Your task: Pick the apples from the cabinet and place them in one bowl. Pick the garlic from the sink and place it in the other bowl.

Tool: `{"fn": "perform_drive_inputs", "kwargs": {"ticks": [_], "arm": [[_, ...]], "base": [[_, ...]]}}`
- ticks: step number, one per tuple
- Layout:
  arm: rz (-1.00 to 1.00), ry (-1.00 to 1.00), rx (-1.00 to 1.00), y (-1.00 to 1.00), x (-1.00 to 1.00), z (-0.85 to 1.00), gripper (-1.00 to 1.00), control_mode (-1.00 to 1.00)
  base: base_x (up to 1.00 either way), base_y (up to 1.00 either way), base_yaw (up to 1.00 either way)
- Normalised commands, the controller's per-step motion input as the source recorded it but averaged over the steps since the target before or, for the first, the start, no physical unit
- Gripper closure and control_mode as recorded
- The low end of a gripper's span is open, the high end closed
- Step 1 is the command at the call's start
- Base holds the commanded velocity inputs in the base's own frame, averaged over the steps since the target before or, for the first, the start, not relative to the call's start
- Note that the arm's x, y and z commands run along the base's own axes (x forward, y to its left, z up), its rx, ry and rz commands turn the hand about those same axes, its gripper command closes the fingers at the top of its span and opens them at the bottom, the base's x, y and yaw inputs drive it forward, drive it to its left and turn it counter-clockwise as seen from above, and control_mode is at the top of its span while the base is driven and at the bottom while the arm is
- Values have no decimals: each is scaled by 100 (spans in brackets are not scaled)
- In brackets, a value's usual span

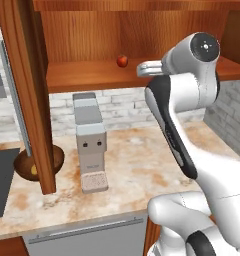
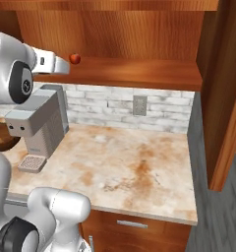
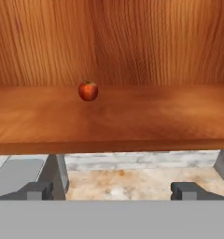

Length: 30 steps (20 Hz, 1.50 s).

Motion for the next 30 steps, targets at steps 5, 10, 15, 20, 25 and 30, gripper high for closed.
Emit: {"fn": "perform_drive_inputs", "kwargs": {"ticks": [5,10,15,20,25,30], "arm": [[9,3,14,1,16,6,-100,-100],[10,5,1,3,23,2,-100,-100],[5,-1,-1,5,25,-1,-100,-100],[0,-8,-6,10,52,0,-100,-100],[0,-4,-5,10,55,-1,-100,-100],[0,2,-2,7,51,-1,-100,-100]], "base": [[0,0,0],[0,0,0],[0,0,0],[0,0,0],[0,0,0],[0,0,0]]}}
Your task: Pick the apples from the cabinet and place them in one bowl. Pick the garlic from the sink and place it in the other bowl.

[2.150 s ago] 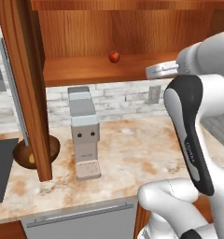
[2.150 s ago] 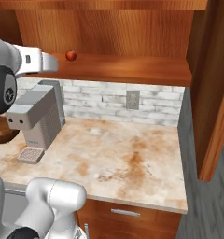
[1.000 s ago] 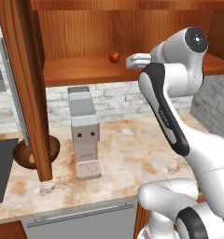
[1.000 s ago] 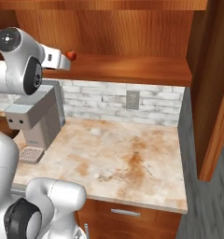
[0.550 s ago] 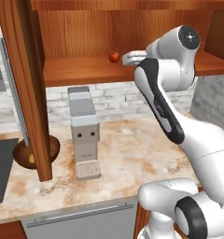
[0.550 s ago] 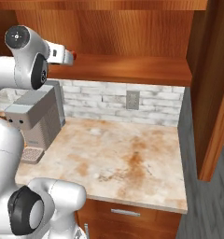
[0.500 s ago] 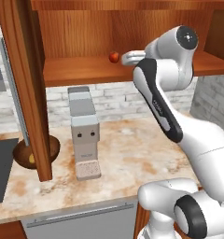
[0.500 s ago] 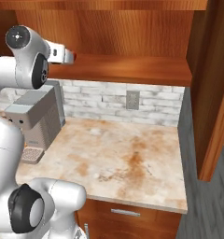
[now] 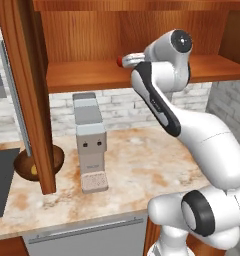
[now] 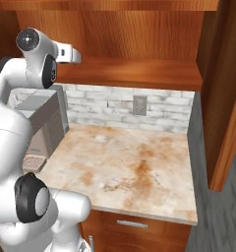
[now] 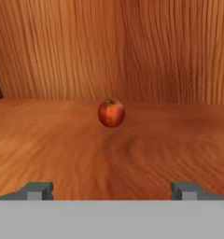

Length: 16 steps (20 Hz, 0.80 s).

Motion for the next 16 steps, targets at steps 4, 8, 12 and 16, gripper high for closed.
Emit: {"fn": "perform_drive_inputs", "kwargs": {"ticks": [4,8,12,16], "arm": [[0,4,-2,7,52,0,-100,-100],[0,5,-2,8,52,-2,-100,-100],[0,0,-3,10,49,-13,-100,-100],[0,-3,-3,10,43,-23,-100,-100]], "base": [[0,0,0],[0,0,0],[0,0,0],[0,0,0]]}}
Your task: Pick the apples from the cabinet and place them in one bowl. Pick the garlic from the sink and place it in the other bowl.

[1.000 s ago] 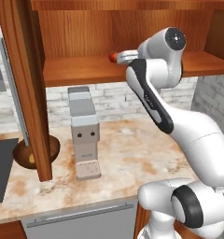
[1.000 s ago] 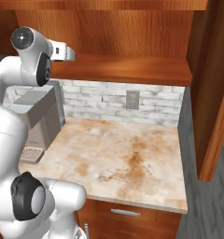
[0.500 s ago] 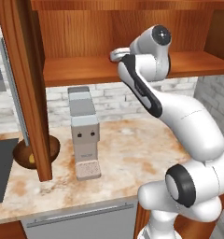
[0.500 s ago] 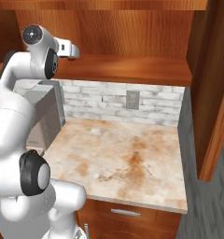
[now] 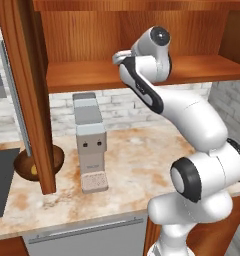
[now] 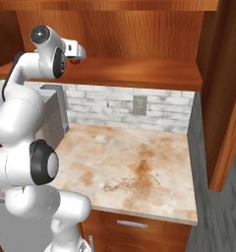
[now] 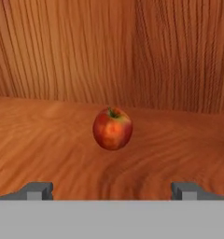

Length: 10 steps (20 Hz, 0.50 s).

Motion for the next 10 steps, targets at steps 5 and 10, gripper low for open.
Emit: {"fn": "perform_drive_inputs", "kwargs": {"ticks": [5,10], "arm": [[0,0,-1,6,41,-11,-100,-100],[0,2,-1,5,42,-3,-100,-100]], "base": [[0,0,0],[0,0,0]]}}
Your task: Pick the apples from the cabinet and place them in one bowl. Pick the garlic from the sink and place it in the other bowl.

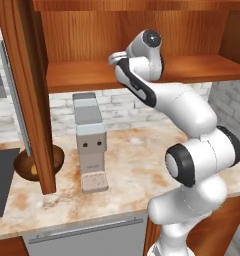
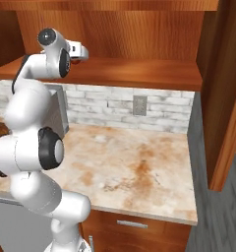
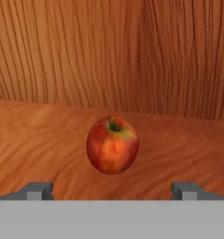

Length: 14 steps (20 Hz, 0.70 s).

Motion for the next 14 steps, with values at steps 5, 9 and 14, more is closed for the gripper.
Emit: {"fn": "perform_drive_inputs", "kwargs": {"ticks": [5,9,14], "arm": [[0,2,-2,6,48,-7,-100,-100],[0,2,-2,7,49,-9,-100,-100],[0,1,-1,10,43,-12,-100,-100]], "base": [[0,0,0],[0,0,0],[0,0,0]]}}
